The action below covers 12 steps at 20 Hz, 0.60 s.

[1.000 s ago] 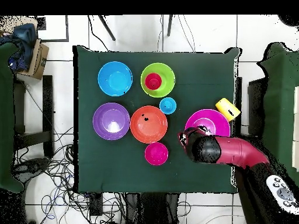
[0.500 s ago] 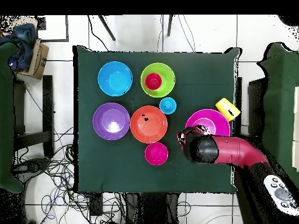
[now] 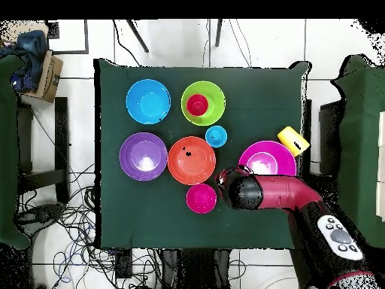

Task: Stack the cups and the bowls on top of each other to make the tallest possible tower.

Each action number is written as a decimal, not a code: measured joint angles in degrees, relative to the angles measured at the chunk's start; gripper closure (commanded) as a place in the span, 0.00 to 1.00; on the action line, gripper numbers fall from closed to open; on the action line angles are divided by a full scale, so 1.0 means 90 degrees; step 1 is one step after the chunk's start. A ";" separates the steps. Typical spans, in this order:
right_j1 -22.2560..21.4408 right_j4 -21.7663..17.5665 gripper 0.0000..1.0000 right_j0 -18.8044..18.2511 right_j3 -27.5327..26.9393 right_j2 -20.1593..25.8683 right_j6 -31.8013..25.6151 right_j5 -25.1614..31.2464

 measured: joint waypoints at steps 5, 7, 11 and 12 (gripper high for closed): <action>0.0250 -0.0108 0.00 0.0098 -0.0005 -0.0159 0.0000 -0.0103; 0.0362 -0.0169 0.00 0.0098 -0.0006 -0.0223 0.0000 -0.0134; 0.0460 -0.0268 0.00 0.0028 -0.0006 -0.0236 0.0000 -0.0143; 0.0463 -0.0280 0.00 0.0014 -0.0007 -0.0237 0.0000 -0.0143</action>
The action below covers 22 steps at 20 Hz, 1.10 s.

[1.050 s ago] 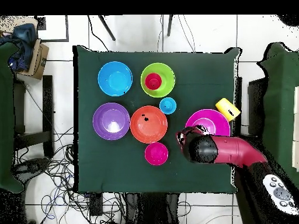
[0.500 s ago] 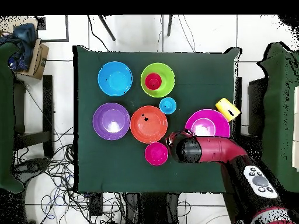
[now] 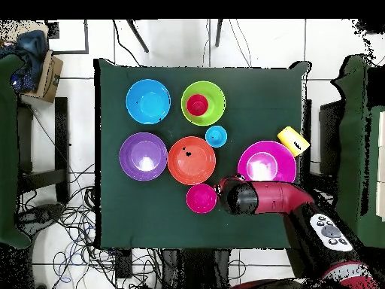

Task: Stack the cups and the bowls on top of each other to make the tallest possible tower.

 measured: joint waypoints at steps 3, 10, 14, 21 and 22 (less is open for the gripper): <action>0.0003 -0.0050 0.00 -0.0060 0.0000 0.0000 0.0000 0.0001; 0.0008 -0.0053 0.00 -0.0099 0.0000 0.0000 0.0000 0.0000; 0.0008 -0.0053 0.00 -0.0099 0.0000 0.0000 0.0000 0.0000; 0.0004 -0.0053 0.00 -0.0103 0.0001 0.0003 0.0000 0.0000; -0.0017 -0.0052 0.00 -0.0119 0.0011 0.0018 0.0000 0.0000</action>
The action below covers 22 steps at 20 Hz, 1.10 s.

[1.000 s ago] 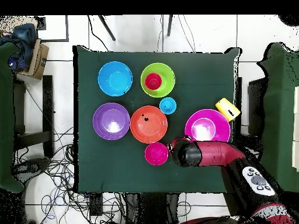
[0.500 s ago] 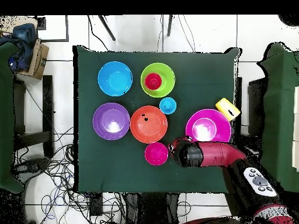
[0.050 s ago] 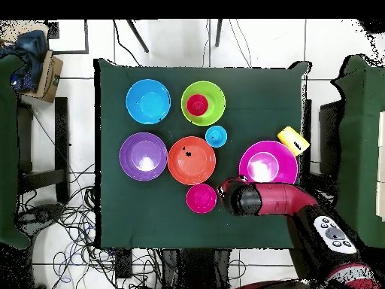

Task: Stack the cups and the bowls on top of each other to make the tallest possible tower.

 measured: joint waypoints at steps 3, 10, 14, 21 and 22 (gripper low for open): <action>-0.0104 0.0015 0.00 -0.0072 0.0051 0.0072 0.0000 0.0001; -0.0401 0.0031 0.00 -0.0170 0.0084 0.0142 0.0000 0.0001; -0.0498 0.0030 0.00 -0.0169 0.0085 0.0142 0.0000 0.0001; -0.0515 0.0030 0.00 -0.0169 0.0085 0.0142 0.0000 0.0001; -0.0515 0.0030 0.00 -0.0169 0.0085 0.0142 0.0000 0.0001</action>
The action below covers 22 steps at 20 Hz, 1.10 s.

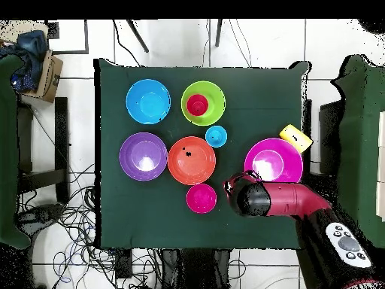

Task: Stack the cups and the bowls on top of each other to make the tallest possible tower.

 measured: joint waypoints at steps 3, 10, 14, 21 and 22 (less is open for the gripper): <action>0.0004 0.0000 0.00 0.0000 0.0000 0.0000 0.0000 0.0000; -0.0001 0.0000 0.00 -0.0082 0.0002 0.0021 0.0000 0.0000; -0.0009 -0.0001 0.00 -0.0257 0.0001 0.0042 0.0000 0.0000; -0.0008 -0.0001 0.00 -0.0456 0.0001 0.0041 0.0000 0.0000; -0.0003 -0.0015 0.00 -0.0456 0.0000 0.0041 0.0000 0.0000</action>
